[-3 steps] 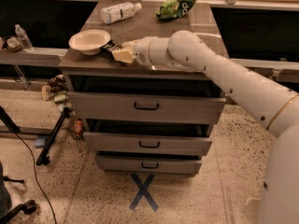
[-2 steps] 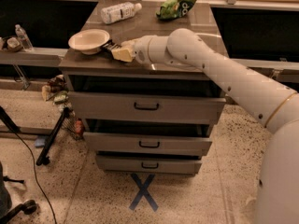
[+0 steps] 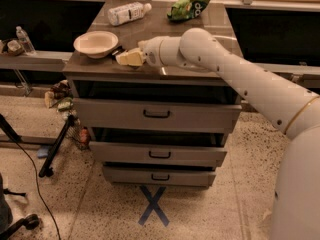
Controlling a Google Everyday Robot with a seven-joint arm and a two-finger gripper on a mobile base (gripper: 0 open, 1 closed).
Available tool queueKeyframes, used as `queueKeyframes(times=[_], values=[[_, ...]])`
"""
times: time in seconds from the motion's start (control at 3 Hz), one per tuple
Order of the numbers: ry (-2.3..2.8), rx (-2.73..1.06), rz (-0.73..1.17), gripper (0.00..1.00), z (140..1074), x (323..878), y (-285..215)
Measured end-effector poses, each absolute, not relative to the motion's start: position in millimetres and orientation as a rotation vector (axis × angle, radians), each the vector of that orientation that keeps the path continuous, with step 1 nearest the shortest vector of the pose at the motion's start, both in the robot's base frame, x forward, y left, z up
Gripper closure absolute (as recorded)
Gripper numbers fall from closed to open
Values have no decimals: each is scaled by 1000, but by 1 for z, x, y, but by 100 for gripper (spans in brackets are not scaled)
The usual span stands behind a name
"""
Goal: Move rxbar chocolate near paper bowl
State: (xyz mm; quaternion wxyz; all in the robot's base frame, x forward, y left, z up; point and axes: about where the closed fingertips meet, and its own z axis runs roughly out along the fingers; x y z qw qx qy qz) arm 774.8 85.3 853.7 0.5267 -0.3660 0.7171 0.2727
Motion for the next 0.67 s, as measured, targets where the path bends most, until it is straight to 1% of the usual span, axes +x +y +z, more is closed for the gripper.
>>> queueKeyframes(times=[0.33,0.67], values=[[1733,-846,660,0,855,777,82],[1726,-747,655,0,880,790,32]])
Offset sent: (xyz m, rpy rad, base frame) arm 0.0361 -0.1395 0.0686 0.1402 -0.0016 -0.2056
